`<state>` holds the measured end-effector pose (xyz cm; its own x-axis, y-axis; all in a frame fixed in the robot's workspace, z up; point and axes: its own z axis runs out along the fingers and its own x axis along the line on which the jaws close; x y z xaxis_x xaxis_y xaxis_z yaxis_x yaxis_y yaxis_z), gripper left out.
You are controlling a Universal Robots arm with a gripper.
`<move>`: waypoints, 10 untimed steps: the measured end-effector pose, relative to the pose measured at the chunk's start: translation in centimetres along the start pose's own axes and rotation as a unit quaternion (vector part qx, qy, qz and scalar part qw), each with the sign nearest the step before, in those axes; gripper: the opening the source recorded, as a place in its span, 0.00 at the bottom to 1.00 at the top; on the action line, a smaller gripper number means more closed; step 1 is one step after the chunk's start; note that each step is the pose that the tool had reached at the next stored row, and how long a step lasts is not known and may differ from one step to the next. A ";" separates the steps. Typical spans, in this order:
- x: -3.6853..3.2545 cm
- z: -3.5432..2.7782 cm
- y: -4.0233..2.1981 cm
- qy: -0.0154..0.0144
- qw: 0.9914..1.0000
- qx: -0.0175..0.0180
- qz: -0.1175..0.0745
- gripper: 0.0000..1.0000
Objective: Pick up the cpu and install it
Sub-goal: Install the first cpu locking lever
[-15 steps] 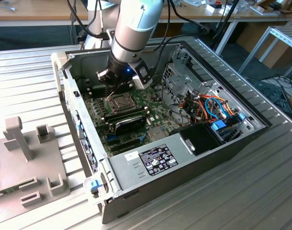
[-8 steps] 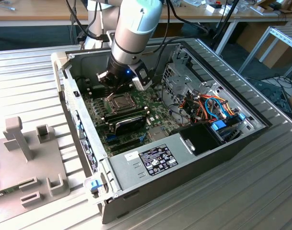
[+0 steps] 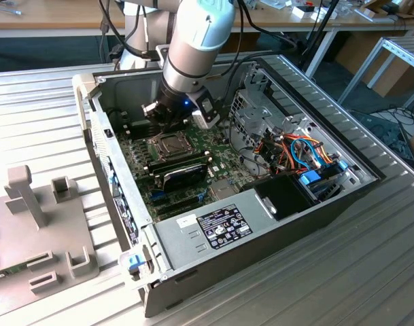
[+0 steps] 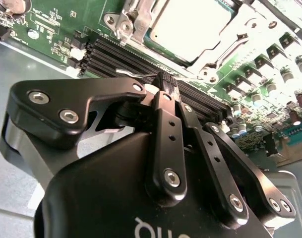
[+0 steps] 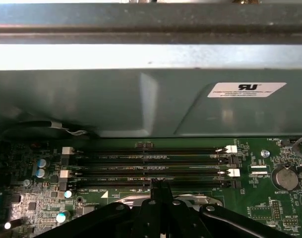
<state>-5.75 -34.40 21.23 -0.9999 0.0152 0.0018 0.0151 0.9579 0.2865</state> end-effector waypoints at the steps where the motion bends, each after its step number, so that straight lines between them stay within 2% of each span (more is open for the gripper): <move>1: -0.08 0.02 -0.01 0.000 1.000 0.000 0.000 0.11; 10: -0.73 0.16 -0.01 0.000 1.000 0.002 0.000 0.11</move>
<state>-5.02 -34.38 21.07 -0.9999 0.0154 0.0016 0.0152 0.9592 0.2825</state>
